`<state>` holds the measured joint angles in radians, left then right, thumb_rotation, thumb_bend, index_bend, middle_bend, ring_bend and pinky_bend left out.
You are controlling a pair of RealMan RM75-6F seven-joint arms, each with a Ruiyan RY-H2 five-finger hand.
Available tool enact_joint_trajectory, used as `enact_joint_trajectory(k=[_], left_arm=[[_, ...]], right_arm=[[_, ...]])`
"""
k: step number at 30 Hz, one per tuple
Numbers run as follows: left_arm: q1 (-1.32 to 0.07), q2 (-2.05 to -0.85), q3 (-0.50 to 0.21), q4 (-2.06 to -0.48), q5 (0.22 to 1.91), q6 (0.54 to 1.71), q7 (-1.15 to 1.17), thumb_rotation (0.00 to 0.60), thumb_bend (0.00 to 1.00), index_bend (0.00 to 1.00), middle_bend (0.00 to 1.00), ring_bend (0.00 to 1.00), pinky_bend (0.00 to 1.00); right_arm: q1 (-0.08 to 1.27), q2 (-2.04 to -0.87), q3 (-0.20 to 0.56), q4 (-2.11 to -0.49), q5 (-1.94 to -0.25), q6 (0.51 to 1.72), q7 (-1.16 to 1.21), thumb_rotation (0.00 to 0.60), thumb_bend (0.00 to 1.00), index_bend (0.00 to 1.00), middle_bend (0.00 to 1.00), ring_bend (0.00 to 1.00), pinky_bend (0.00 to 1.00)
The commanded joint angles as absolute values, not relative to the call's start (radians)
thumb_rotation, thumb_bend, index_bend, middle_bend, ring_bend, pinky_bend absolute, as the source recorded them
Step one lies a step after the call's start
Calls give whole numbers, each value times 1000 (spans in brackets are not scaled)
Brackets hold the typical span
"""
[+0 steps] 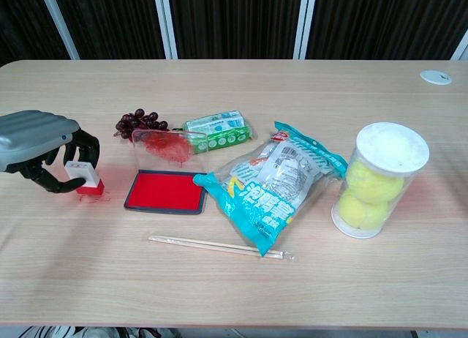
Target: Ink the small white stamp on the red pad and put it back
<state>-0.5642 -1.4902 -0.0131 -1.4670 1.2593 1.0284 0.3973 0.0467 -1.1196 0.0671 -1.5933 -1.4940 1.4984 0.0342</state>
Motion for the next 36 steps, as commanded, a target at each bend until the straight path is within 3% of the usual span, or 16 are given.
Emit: enact_joint_trajectory(k=[1, 13, 36], left_arm=[[-562, -1491, -22, -1483, 1277, 1042, 367, 600, 484, 661, 622, 486, 561], [-580, -1540, -51, -1515, 1303, 1042, 327, 600, 485, 676, 638, 504, 576], [-662, -1626, -112, -1516, 1120, 966, 520, 600, 485, 678, 639, 504, 576]], right_arm=[[47, -1120, 67, -1593, -1494, 1499, 34, 600, 308, 240, 0, 0, 191], [46, -1120, 67, -1593, -1492, 1498, 35, 600, 308, 240, 0, 0, 191], [48, -1118, 69, -1596, -1487, 1492, 39, 600, 308, 242, 0, 0, 191]])
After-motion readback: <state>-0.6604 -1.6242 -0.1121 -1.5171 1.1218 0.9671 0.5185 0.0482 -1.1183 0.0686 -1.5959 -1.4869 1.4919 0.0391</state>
